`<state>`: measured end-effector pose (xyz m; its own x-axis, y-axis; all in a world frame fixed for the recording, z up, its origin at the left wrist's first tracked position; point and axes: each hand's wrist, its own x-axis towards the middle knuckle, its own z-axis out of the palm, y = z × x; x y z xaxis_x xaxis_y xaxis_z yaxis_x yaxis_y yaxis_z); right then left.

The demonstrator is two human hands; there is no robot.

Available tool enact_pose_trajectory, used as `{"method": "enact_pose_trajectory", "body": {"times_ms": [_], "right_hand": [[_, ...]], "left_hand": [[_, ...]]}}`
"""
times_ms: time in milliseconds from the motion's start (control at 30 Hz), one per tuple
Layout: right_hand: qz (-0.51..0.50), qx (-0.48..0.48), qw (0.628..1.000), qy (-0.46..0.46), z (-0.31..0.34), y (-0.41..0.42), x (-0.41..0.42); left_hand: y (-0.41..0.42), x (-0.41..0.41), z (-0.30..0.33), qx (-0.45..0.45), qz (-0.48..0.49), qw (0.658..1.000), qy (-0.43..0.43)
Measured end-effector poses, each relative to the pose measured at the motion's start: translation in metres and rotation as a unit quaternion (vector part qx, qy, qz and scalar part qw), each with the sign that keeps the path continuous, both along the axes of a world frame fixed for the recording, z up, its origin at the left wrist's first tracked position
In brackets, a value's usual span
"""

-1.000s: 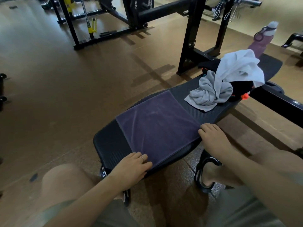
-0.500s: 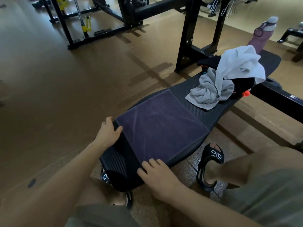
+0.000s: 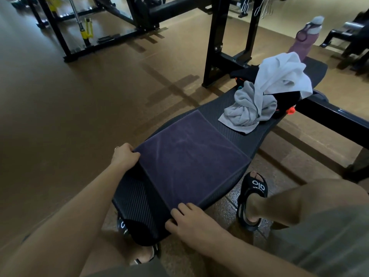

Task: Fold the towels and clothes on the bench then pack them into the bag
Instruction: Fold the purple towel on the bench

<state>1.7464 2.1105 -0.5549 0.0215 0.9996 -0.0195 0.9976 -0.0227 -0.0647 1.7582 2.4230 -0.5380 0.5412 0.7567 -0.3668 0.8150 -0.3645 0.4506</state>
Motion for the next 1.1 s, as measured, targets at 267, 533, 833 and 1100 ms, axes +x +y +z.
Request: {"method": "enact_pose_trajectory", "body": {"times_ms": [267,533,833,1100], "right_hand": [[-0.103,0.032,0.99,0.087,0.025,-0.006,0.0],[-0.293,0.17,0.899,0.278,0.071,-0.036,0.051],[-0.505,0.173,0.716,0.451,0.064,-0.069,0.159],[-0.591,0.136,0.631,0.483,0.024,-0.067,0.196]], "left_hand": [[-0.001,-0.001,0.023,-0.112,0.092,0.981,-0.126],[-0.012,0.025,0.069,-0.091,-0.022,0.98,-0.176],[-0.042,0.121,0.079,0.092,-0.214,0.965,-0.125],[-0.04,0.191,0.032,0.135,-0.279,0.949,-0.061]]}}
